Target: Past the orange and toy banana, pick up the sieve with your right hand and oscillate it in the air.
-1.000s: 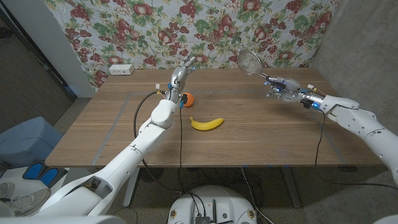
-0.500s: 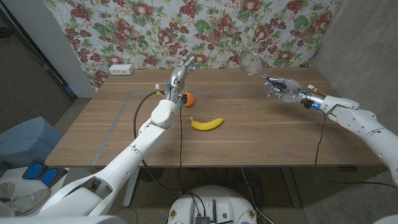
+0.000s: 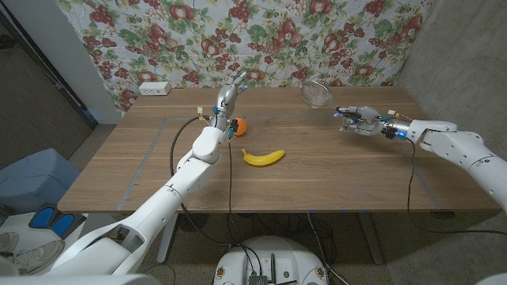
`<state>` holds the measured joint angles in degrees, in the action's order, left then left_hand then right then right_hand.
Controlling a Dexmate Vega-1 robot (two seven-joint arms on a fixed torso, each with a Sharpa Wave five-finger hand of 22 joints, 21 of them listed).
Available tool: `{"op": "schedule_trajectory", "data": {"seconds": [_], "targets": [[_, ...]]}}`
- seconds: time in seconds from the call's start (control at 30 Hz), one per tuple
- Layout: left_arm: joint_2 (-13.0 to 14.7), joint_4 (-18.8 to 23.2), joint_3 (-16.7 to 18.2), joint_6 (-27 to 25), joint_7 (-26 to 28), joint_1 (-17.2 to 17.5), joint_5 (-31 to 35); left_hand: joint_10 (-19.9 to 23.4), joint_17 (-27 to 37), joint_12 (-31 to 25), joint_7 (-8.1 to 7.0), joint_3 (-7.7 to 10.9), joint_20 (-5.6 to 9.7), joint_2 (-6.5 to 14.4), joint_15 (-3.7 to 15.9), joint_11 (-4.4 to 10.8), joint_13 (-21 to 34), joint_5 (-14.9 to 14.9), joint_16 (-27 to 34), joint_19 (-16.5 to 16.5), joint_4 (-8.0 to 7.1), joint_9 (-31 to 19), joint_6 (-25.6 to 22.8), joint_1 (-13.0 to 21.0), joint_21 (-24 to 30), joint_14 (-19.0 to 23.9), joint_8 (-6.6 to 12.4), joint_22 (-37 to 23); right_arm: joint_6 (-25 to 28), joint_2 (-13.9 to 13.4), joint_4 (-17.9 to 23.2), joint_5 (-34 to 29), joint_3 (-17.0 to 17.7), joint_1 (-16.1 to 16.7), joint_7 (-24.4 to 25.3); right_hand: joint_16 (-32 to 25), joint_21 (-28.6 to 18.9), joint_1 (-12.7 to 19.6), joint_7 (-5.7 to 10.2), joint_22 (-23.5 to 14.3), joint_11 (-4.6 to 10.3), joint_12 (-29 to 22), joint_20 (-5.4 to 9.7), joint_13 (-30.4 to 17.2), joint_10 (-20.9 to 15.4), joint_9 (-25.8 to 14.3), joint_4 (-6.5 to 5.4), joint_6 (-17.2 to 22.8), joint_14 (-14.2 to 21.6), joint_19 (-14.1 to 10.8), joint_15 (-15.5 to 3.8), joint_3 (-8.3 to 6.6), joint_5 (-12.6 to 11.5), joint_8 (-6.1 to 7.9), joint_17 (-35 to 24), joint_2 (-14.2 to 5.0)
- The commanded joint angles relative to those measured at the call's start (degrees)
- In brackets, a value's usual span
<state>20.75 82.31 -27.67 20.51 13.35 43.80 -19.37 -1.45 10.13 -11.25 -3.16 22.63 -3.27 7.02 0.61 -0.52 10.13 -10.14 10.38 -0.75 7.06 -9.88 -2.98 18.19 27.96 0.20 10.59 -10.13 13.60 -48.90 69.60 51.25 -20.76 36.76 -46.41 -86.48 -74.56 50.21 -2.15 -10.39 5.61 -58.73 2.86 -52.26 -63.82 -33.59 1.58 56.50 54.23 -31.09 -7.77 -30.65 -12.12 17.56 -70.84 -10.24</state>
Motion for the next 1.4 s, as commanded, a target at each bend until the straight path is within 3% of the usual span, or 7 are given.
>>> {"op": "schedule_trajectory", "data": {"seconds": [0.03, 0.8, 1.13, 1.4], "targets": [[0.12, -0.56, 0.07, -0.43, -0.54, -0.48, -0.44, -0.4, 0.09, 0.06, 0.35, 0.43, -0.02, 0.25, 0.28, 0.22, 0.17, -0.02, 0.21, -0.21, 0.15, -0.03, 0.2, -0.36, -0.26, -0.51, -0.12, -0.2, 6.99, -2.48, 1.88, -2.93, -2.89, -2.12, 2.88, -0.53, -0.39, 0.44, -3.24, -0.08, 0.89, -0.26, 4.46, -0.16, 0.58, -0.2, 0.2, 3.48, 0.61, -0.02, -4.37, -0.48, 0.05, -0.28, 0.02, 0.35], [0.18, -0.85, 0.06, -0.33, -0.97, -0.6, -0.86, -0.43, 0.06, 0.09, 0.89, 0.69, 0.11, 0.26, 0.41, 0.14, 0.17, 0.01, 0.21, -0.24, 0.45, -0.03, 0.26, -0.79, -0.65, -0.66, -0.21, -0.22, 9.56, -3.5, 3.24, -3.92, -4.33, -3.16, 3.2, -0.91, -1.05, 0.7, -3.46, -0.05, 1.04, -0.93, 4.21, -0.63, 0.34, -0.14, 0.68, 3.86, 1.12, -0.27, -4.34, -1.12, 0.36, -1.0, 0.04, 0.32], [0.31, -0.46, 0.07, -0.57, -0.85, -0.34, -0.9, -0.46, 0.05, 0.11, 0.95, 0.81, 0.11, 0.28, 0.36, 0.15, 0.16, 0.02, 0.22, -0.27, 0.57, -0.03, 0.28, -0.96, -0.81, -0.66, -0.23, -0.22, 4.05, -1.36, -0.41, -2.53, -3.25, -2.96, -1.3, -0.93, -1.04, 0.37, -3.3, -0.04, 1.0, -0.87, 4.44, -0.57, 0.52, -0.5, 0.51, 3.73, 0.93, 0.3, -4.33, -1.13, 0.41, -1.21, 0.01, 0.41], [0.34, -0.54, 0.1, -0.45, -1.02, -0.46, -0.97, -0.49, 0.03, 0.13, 1.12, 0.93, 0.16, 0.29, 0.32, 0.16, 0.16, 0.02, 0.21, -0.31, 0.69, -0.03, 0.35, -1.08, -0.95, -0.71, -0.26, -0.23, -3.24, 3.38, -6.82, 2.59, 0.64, -1.63, -7.05, -0.8, -0.94, -0.06, -2.75, -0.02, 0.97, -0.72, 4.91, -0.89, 1.55, -0.79, 0.31, 3.53, 0.17, 1.05, -4.3, -1.0, 0.35, -1.48, 0.01, 0.67]]}}
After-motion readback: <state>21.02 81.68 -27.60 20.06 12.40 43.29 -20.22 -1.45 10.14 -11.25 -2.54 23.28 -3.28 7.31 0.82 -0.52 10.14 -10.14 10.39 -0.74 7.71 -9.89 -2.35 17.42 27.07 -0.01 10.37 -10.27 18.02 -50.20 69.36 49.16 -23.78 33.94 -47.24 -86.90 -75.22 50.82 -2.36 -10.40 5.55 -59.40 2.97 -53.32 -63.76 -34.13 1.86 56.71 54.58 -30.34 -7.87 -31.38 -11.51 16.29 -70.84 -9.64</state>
